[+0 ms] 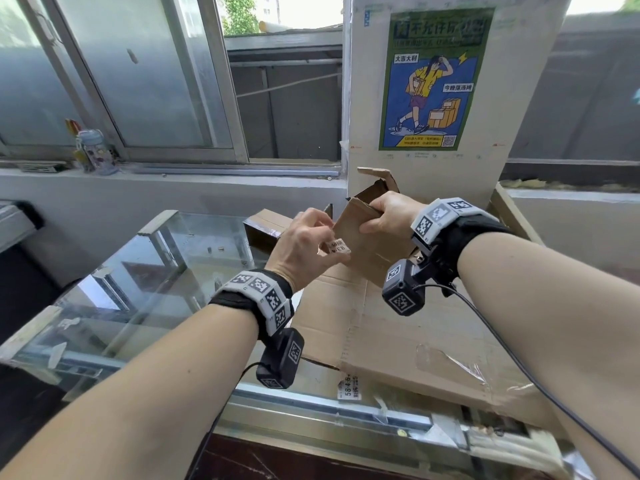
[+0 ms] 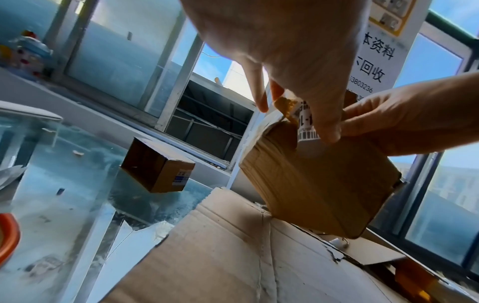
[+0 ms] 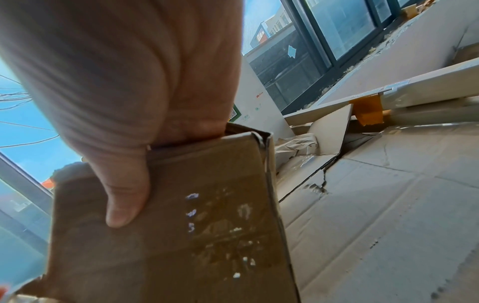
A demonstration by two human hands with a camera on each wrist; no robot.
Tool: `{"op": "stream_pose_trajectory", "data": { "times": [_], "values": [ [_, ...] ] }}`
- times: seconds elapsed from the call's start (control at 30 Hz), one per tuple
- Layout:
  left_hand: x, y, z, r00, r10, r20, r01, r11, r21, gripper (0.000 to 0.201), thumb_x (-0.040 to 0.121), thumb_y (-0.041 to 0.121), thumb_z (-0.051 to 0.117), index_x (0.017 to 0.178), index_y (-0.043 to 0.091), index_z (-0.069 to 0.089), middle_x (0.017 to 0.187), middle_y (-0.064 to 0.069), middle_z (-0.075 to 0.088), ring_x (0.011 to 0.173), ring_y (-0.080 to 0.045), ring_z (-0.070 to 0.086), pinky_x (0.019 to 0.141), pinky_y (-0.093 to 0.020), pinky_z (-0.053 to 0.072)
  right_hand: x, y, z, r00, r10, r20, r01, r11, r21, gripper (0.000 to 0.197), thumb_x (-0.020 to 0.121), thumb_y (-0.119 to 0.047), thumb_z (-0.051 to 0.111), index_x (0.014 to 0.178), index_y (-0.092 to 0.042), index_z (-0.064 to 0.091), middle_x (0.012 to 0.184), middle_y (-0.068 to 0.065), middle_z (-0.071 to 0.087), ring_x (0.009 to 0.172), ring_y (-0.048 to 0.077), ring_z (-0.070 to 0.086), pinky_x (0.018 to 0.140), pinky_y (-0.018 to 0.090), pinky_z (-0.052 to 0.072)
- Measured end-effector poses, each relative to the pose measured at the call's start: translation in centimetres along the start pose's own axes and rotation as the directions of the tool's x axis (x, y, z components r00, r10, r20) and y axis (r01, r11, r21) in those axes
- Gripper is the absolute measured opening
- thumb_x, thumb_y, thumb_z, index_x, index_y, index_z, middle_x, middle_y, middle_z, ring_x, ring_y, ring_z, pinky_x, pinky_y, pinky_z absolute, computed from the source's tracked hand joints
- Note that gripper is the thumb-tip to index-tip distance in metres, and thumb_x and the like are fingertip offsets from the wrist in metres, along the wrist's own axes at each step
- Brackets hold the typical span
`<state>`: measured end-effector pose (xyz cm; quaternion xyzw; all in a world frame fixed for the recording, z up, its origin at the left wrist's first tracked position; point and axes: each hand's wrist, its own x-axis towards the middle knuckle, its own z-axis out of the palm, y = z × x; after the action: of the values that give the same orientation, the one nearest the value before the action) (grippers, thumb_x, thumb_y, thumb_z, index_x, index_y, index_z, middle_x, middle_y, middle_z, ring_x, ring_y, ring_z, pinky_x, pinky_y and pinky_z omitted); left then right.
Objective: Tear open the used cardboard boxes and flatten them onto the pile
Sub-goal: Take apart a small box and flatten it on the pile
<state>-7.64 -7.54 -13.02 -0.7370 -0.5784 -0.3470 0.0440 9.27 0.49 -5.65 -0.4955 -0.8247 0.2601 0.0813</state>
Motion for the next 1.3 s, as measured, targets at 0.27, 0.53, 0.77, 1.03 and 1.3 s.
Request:
{"op": "stream_pose_trajectory", "data": {
  "times": [0.27,0.53,0.77,1.03,1.3],
  "values": [
    [0.5,0.6,0.6,0.932,-0.361,-0.028,0.352,0.921,-0.168,0.026,0.075,0.029,0.079,0.075,0.010,0.060,0.086,-0.006,0.070,0.075,-0.020,0.063,0.075,-0.033,0.053,-0.3,-1.0,0.1,0.997,-0.014,-0.070,0.006,0.994,-0.108,0.047,0.085,-0.013,0.065,0.129,-0.012,0.047,0.125,0.010,0.055,0.106,0.023,0.055,0.083,0.029,0.046],
    [0.9,0.3,0.5,0.850,-0.527,0.012,0.507,0.811,-0.292,0.016,0.075,0.019,0.076,0.076,0.012,0.061,0.079,-0.009,0.069,0.077,-0.024,0.066,0.072,-0.032,0.055,-0.6,-1.9,0.8,0.983,-0.174,-0.061,0.156,0.961,-0.229,0.042,0.079,-0.015,0.070,0.118,-0.015,0.053,0.118,0.006,0.055,0.107,0.023,0.054,0.085,0.031,0.046],
    [1.0,-0.2,-0.3,0.771,-0.630,0.094,0.588,0.645,-0.488,0.023,0.079,0.004,0.071,0.084,0.014,0.050,0.092,-0.016,0.065,0.085,-0.032,0.069,0.070,-0.043,0.060,-0.7,-1.3,0.9,0.994,-0.108,0.017,0.109,0.955,-0.276,0.027,0.077,-0.012,0.069,0.097,-0.016,0.052,0.095,0.003,0.051,0.089,0.021,0.051,0.069,0.027,0.038],
    [1.2,1.8,-1.3,0.778,-0.601,0.183,0.543,0.496,-0.678,0.066,0.094,0.034,0.056,0.148,0.020,0.022,0.086,-0.012,0.063,0.073,-0.018,0.064,0.055,-0.022,0.054,-1.1,-1.4,1.3,0.987,-0.078,0.143,0.108,0.971,-0.215,0.036,0.082,-0.007,0.063,0.114,-0.024,0.067,0.097,-0.002,0.059,0.087,0.015,0.055,0.068,0.024,0.043],
    [1.5,0.6,-1.5,0.924,-0.340,0.176,0.353,0.935,-0.045,0.078,0.073,-0.018,0.037,0.140,0.024,0.041,0.138,0.000,0.046,0.118,-0.021,0.043,0.100,-0.031,0.040,-1.6,-0.7,0.6,0.981,-0.038,0.192,0.079,0.975,-0.209,0.034,0.082,-0.012,0.070,0.114,-0.024,0.067,0.108,-0.002,0.068,0.085,0.012,0.057,0.050,0.017,0.040]
  ]
}}
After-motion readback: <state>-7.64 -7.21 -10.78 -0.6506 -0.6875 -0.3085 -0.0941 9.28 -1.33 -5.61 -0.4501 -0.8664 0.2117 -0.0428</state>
